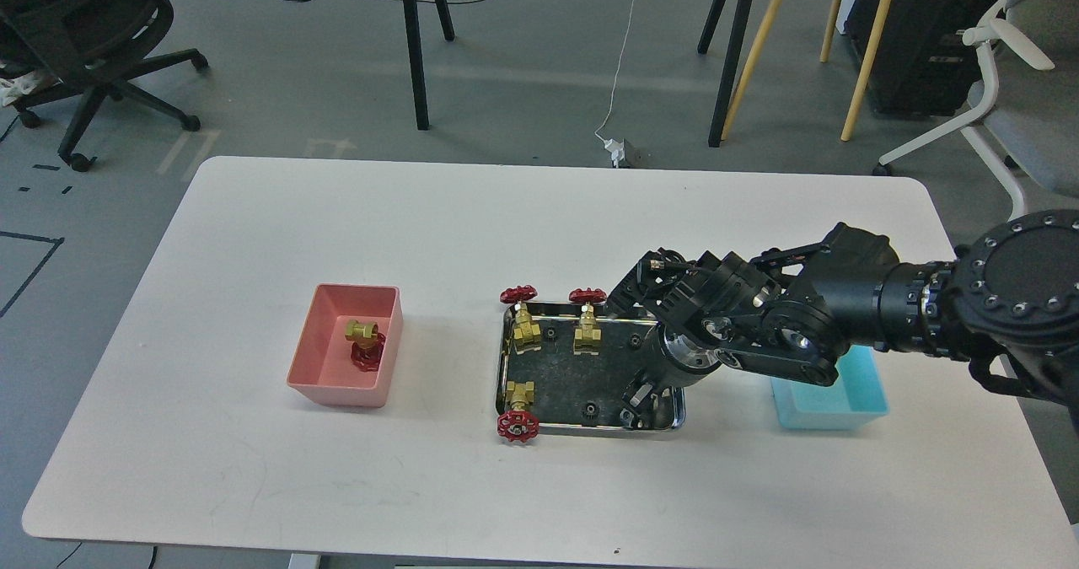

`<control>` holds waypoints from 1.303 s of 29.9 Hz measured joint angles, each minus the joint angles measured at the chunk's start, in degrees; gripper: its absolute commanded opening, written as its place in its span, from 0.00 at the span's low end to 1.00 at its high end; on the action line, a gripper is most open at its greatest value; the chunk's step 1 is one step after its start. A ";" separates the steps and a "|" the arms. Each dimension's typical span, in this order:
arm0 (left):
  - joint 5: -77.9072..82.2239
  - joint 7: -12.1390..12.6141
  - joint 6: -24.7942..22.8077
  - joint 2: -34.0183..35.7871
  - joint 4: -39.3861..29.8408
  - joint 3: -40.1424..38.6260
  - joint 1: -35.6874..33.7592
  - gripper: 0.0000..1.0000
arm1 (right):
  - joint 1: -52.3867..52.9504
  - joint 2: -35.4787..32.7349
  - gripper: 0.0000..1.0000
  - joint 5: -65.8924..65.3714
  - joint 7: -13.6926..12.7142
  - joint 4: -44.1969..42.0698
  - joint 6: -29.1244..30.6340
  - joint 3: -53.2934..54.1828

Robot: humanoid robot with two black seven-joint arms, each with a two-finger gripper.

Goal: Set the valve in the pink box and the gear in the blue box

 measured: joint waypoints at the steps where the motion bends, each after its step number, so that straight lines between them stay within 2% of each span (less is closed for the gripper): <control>1: 0.00 0.00 0.00 -0.03 0.21 0.00 0.00 0.96 | 0.00 0.00 0.13 0.00 -0.05 0.01 0.00 0.00; 8: 0.00 0.00 0.00 -0.07 0.67 0.00 0.00 0.96 | 1.87 -0.27 0.12 0.73 -0.10 -0.15 0.01 1.80; 11: 0.00 0.00 0.00 -0.05 0.67 0.00 0.00 0.96 | 3.81 -2.45 0.12 1.67 0.07 0.27 0.00 5.40; 16: 0.00 -0.01 0.00 0.02 0.66 0.01 -0.01 0.96 | 7.11 -12.74 0.12 2.15 0.31 6.08 0.00 9.90; 22: 0.00 -0.03 -0.03 -0.09 0.60 0.09 -0.02 0.96 | 8.38 -31.82 0.12 1.87 0.36 18.91 0.01 11.94; 26: 0.00 -0.03 -0.09 -0.25 0.61 0.09 -0.02 0.96 | 6.55 -42.15 0.12 1.22 0.36 24.99 0.00 11.53; 31: 0.00 0.05 -0.05 -0.49 0.64 -0.01 -0.02 0.96 | 1.87 -49.21 0.12 0.00 0.28 26.63 0.01 11.81; 35: 0.00 0.06 0.00 -0.68 0.66 -0.01 -0.02 0.96 | -1.86 -50.89 0.14 -1.56 0.28 25.13 0.01 12.62; 37: 0.00 0.06 0.00 -0.69 0.65 -0.01 -0.02 0.96 | -4.08 -50.60 0.27 -1.86 0.28 22.83 0.01 14.15; 39: 0.00 0.06 0.00 -0.69 0.62 -0.01 -0.02 0.96 | -6.39 -49.40 0.57 -1.92 0.20 20.21 0.01 16.13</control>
